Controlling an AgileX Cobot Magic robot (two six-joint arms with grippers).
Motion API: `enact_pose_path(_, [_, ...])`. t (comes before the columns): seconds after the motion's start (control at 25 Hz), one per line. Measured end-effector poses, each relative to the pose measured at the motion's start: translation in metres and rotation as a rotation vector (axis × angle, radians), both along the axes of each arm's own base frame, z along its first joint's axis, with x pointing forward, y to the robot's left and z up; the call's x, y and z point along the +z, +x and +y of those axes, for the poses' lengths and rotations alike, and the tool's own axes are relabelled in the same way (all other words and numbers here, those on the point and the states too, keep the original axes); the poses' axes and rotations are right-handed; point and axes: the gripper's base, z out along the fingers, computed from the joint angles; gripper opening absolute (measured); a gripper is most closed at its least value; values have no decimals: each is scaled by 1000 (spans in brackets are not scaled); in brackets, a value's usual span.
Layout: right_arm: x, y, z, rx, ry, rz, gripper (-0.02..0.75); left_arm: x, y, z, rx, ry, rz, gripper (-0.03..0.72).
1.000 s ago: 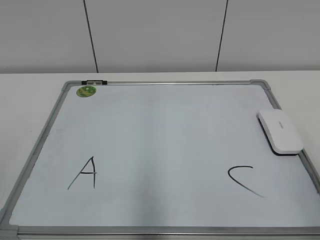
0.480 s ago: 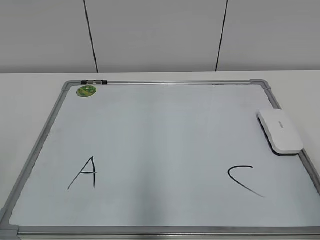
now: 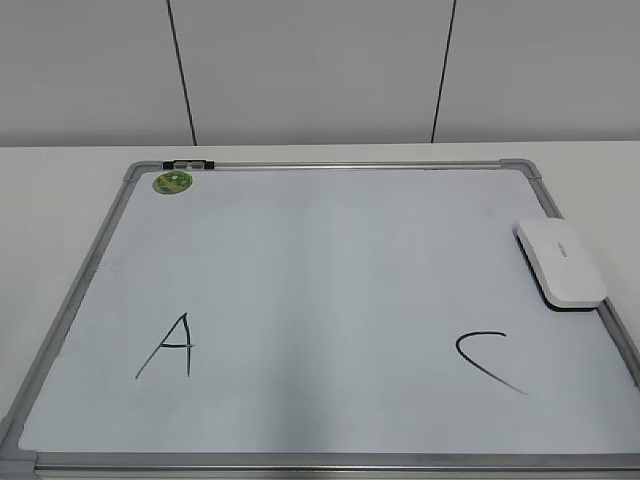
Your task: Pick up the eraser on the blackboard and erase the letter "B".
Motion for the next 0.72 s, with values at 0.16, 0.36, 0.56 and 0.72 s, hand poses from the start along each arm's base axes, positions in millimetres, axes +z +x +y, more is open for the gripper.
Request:
enact_pose_path(0.16, [0,0,0,0,0,-1,588,0,0,0,0,0,0,545])
enact_pose_path(0.36, [0,0,0,-1,1,-1,588,0,0,0,1,1,0,545])
enact_pose_path(0.56, [0,0,0,-1,1,-1,588,0,0,0,1,1,0,531])
enact_pose_path(0.72, [2,-4,0,-1,0,-32,588,1,-2,0,1,1,-17,508])
